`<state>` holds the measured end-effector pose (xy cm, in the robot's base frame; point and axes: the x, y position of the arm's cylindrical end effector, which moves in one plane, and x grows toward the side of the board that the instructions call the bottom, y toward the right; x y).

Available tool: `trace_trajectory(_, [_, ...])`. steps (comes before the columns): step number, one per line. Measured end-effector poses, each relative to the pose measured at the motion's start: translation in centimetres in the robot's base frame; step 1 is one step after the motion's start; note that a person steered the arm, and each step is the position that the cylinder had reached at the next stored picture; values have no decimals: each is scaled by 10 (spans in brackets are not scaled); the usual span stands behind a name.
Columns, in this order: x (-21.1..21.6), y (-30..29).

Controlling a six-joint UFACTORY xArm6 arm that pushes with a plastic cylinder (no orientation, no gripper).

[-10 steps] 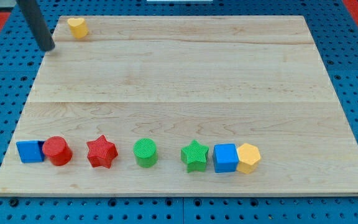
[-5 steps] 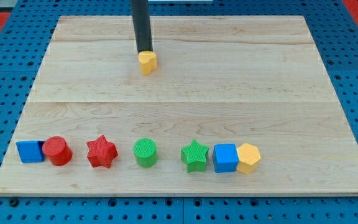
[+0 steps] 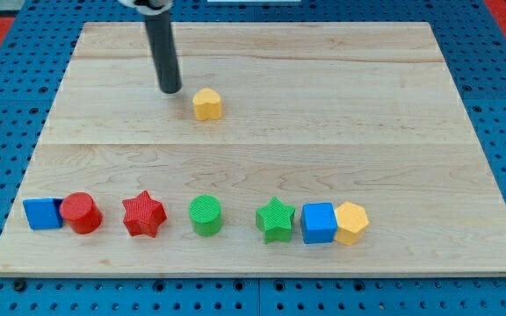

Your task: Move yellow heart towards bottom right corner of the board

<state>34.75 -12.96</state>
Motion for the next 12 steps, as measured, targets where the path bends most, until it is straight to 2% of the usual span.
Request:
trace_trajectory(1, [9, 55])
trace_trajectory(2, [33, 86])
trace_trajectory(3, [70, 51])
trace_trajectory(4, [70, 84])
trace_trajectory(5, [54, 84])
trace_trajectory(7, [54, 174])
trace_trajectory(9, [112, 201])
trace_trajectory(10, [124, 206])
trace_trajectory(11, [112, 165])
trace_trajectory(12, [85, 170])
